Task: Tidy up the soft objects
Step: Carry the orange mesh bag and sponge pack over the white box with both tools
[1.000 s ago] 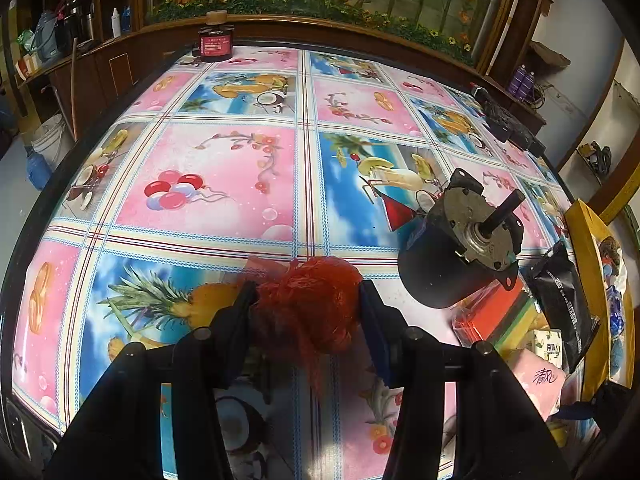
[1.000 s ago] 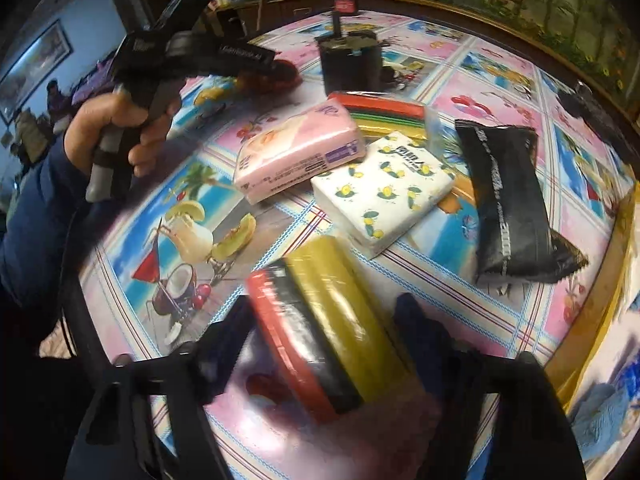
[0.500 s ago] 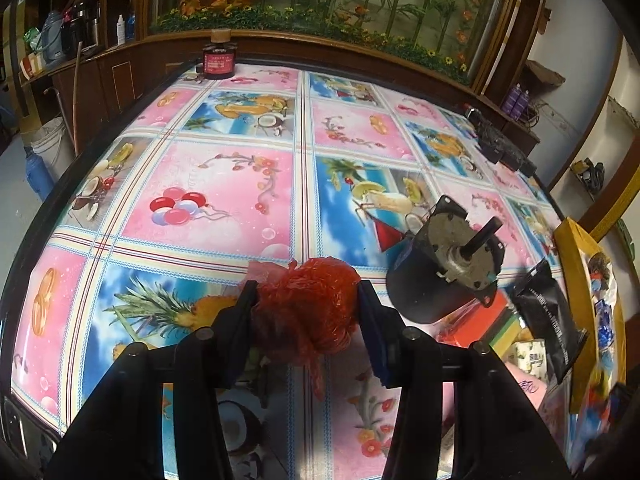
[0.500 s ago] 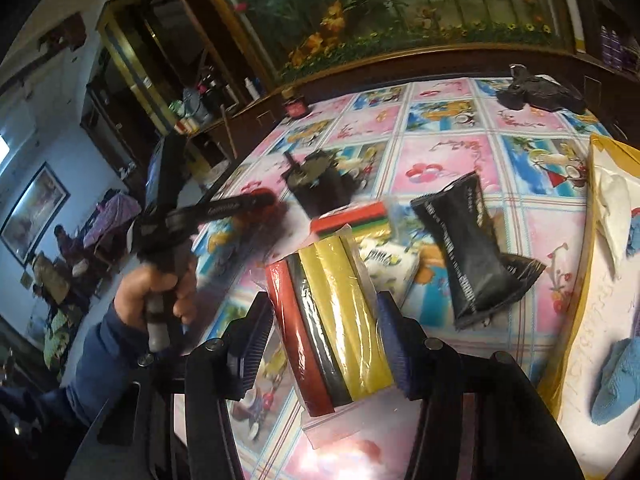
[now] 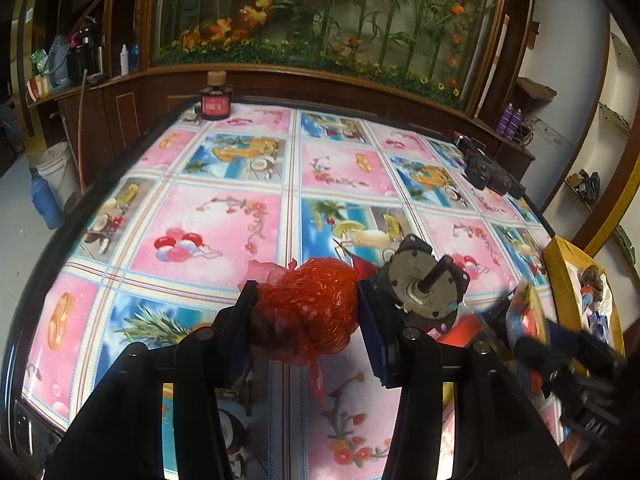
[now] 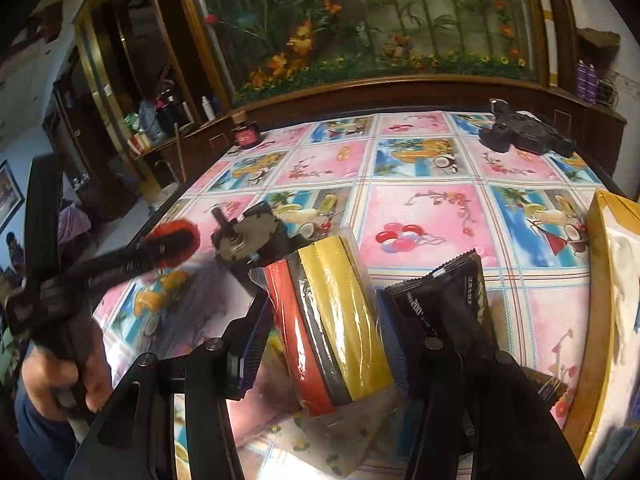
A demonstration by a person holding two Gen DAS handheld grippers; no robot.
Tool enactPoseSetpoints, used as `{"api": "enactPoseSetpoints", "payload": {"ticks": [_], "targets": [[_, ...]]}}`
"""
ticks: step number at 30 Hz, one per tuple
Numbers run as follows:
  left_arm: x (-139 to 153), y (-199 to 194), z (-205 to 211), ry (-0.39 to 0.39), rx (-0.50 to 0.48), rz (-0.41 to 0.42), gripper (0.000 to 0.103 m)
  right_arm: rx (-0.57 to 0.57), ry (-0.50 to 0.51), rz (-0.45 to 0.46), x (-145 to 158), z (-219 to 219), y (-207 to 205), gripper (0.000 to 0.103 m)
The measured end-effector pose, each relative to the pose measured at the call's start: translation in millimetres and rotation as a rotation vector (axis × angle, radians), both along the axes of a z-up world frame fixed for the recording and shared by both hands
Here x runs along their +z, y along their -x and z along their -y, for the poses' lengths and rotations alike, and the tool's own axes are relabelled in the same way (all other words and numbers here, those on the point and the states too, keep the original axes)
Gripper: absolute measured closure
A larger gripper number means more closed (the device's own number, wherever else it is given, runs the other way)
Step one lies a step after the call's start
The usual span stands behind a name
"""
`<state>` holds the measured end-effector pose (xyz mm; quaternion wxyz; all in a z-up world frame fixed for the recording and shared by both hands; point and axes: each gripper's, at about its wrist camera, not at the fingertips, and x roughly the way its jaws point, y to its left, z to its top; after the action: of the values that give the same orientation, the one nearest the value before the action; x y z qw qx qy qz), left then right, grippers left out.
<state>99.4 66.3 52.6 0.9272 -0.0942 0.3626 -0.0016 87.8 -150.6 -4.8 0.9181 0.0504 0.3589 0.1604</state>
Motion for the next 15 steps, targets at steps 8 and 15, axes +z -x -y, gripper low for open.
{"api": "enactPoseSetpoints", "payload": {"ticks": [8, 15], "targets": [[20, 14, 8, -0.004, -0.018, 0.105, 0.057, -0.012, -0.024, 0.063, 12, 23, 17, 0.052], [28, 22, 16, -0.006, -0.040, 0.152, 0.057, -0.031, -0.024, 0.058, 14, 30, 19, 0.052]]}}
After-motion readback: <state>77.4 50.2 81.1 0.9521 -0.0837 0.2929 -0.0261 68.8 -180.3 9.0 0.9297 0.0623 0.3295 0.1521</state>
